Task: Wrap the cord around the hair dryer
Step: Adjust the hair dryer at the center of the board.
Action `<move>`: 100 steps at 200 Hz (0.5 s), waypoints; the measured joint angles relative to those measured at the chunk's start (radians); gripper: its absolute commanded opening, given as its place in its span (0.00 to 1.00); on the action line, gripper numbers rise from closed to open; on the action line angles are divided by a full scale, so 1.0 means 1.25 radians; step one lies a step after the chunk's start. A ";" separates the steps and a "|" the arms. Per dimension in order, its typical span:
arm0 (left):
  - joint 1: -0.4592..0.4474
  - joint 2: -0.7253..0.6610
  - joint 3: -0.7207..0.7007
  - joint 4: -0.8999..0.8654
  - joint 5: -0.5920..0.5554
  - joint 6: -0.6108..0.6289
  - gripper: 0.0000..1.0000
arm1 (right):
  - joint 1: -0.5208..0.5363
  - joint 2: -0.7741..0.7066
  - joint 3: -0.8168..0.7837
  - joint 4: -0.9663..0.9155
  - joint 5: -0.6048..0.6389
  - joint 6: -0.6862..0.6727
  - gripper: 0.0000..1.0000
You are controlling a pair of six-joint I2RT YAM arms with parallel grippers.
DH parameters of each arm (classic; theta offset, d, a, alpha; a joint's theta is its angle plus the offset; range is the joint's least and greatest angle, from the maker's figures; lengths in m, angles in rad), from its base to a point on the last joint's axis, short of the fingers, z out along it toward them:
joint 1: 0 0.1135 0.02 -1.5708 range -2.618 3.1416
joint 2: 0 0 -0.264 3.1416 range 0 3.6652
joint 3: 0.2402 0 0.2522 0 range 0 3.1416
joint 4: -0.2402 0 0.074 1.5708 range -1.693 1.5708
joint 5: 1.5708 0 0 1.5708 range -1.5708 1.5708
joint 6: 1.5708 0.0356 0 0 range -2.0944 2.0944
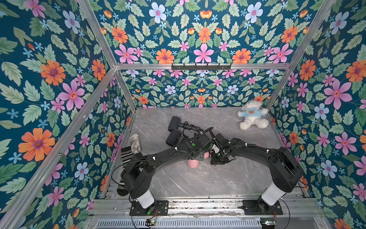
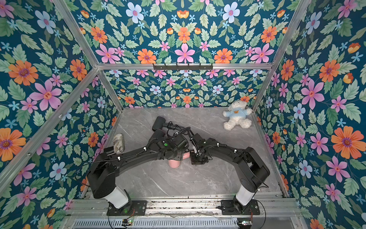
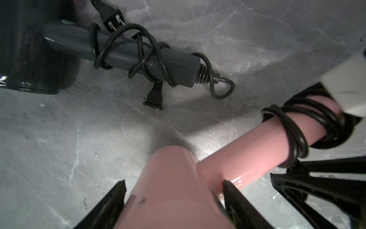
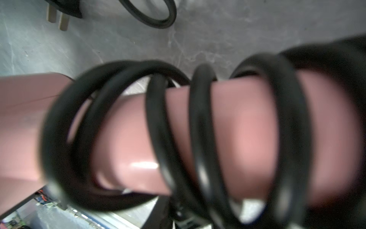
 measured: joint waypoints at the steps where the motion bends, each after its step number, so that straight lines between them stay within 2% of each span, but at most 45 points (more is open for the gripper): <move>1: -0.003 -0.002 -0.002 0.002 -0.007 0.000 0.00 | 0.000 0.000 -0.001 0.001 -0.001 0.001 0.00; 36: -0.077 -0.048 -0.101 0.081 -0.162 0.000 0.00 | -0.002 0.000 -0.022 0.037 -0.048 0.034 0.00; 100: -0.170 -0.103 -0.325 0.348 -0.383 0.031 0.00 | -0.022 0.032 -0.033 0.086 -0.125 0.085 0.00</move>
